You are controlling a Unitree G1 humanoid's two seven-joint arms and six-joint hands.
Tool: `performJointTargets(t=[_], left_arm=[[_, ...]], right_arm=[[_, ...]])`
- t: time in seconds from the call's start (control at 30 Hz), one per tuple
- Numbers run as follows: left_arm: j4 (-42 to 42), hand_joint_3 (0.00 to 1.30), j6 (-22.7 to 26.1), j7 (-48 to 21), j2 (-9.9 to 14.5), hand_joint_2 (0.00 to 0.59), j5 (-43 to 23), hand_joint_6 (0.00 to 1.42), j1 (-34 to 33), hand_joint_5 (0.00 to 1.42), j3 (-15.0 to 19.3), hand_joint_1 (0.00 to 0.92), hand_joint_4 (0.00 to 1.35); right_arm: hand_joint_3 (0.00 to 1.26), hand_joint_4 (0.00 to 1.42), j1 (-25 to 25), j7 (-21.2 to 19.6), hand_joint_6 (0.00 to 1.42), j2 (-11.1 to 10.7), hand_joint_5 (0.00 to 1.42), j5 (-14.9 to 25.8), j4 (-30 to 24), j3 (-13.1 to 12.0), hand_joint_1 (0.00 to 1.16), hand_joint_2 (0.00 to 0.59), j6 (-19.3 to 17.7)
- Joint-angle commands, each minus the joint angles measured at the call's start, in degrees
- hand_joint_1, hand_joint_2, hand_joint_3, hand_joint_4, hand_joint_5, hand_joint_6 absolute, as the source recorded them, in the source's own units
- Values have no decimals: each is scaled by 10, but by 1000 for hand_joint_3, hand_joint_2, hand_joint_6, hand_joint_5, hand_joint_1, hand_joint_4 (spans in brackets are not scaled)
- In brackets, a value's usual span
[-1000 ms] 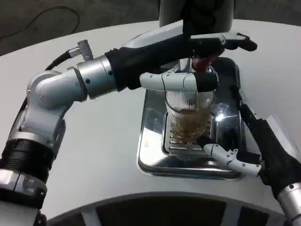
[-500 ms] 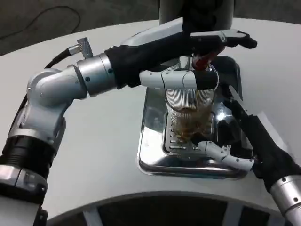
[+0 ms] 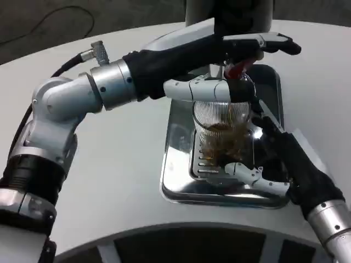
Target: Grasp the cup under the faucet to collect the drink, then remove the cup.
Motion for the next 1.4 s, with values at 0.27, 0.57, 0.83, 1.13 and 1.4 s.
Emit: performJointTargets(t=[0.27,0.57,0.83,1.13,1.4], left_arm=[[8,169,-1,-4,-3,75,14,51,-2,72,-8,0,48],[13,169,-3,-2,0,77,15,57,-4,72,-6,0,57],[21,169,-7,-1,0,77,17,59,-5,72,-7,0,58],[33,169,-12,0,-1,81,17,60,-12,76,-6,0,58],[39,175,-15,-1,-3,82,17,60,-15,82,-7,0,58]], right_arm=[[15,2,-34,-6,40,9,61,12,36,11,679,213,-19],[15,2,-56,-17,27,17,61,11,66,15,679,213,-22],[15,2,-74,-28,25,22,54,10,97,15,679,213,-26],[15,2,-94,-37,25,28,51,13,133,16,692,210,-36],[21,11,-99,-40,51,28,72,17,147,18,703,209,-45]])
